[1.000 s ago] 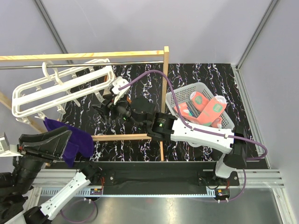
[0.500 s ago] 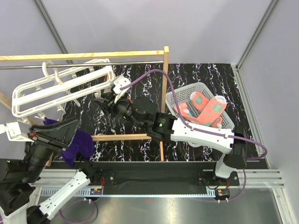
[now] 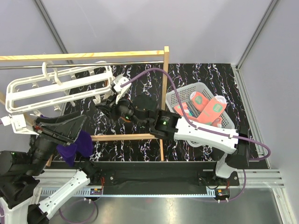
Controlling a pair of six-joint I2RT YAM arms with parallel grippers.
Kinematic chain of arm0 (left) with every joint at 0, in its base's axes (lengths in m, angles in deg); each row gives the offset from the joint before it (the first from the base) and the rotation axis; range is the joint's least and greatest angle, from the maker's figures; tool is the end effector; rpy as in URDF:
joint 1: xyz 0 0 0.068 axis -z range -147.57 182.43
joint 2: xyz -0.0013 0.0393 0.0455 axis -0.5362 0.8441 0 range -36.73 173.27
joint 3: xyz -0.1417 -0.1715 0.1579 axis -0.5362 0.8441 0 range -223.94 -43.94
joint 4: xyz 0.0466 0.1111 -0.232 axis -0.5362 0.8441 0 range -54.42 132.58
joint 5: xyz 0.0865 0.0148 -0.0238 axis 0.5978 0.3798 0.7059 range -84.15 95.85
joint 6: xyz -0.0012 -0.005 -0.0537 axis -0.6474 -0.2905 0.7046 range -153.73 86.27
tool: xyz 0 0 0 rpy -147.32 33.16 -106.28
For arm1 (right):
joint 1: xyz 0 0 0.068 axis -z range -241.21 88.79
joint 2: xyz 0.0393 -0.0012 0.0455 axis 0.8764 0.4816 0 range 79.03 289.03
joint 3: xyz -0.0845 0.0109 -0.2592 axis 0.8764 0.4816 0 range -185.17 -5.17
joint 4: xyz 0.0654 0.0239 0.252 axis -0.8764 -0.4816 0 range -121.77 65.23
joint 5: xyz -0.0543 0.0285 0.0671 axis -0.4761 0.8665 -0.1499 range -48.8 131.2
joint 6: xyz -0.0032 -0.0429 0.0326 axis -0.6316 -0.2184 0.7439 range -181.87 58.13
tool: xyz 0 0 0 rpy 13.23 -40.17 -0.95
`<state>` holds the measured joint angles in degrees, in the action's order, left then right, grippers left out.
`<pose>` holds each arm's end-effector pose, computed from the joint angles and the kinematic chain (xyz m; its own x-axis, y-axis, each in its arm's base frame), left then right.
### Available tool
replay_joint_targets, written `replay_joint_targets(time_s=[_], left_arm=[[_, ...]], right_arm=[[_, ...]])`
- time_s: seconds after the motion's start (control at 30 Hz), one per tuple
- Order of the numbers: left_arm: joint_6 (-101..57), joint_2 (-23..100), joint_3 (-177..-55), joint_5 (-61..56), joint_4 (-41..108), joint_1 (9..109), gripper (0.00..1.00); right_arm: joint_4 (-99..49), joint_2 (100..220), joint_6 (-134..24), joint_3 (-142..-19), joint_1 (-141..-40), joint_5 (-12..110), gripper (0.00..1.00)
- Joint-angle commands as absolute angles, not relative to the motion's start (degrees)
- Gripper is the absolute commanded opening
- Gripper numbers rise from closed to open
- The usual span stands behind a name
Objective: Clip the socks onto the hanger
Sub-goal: Open the clamp at the hanger.
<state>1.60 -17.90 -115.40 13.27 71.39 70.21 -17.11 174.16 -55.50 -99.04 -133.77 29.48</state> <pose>-0.0163 0.0185 0.4614 -0.1084 -0.6417 -0.7593 0.5481 0.5987 -0.5841 0.1262 0.3776 0.4431 -0.0638 0.1595 -0.9851 -0.8719 0.4713 0.1327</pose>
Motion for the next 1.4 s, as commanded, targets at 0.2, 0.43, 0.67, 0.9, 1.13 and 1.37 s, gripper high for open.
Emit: replay_joint_targets(time_s=[0.2,0.43,0.67,0.9,1.13,1.37], left_arm=[[4.1,-14.7,-115.1,4.3,65.1,70.0,0.64],[8.8,-15.2,-111.0,2.7,58.9,70.0,0.65],[14.4,-13.3,-106.7,3.3,51.1,70.0,0.69],[15.8,-12.8,-105.5,4.3,48.9,70.0,0.70],[18.0,-11.8,-105.2,4.8,48.7,70.0,0.64],[18.9,-10.5,-105.4,4.6,48.8,70.0,0.59]], right_arm=[[-42.8,170.0,-35.9,-113.9,-126.1,53.6,0.00],[-51.9,171.6,-30.8,-121.7,-124.8,63.5,0.00],[-52.5,172.1,-26.2,-122.5,-124.4,69.6,0.01],[-51.4,172.7,-24.0,-122.5,-124.2,72.8,0.01],[-50.6,173.8,-23.3,-122.4,-123.8,74.2,0.01],[-49.8,173.6,-23.3,-121.6,-123.9,74.8,0.01]])
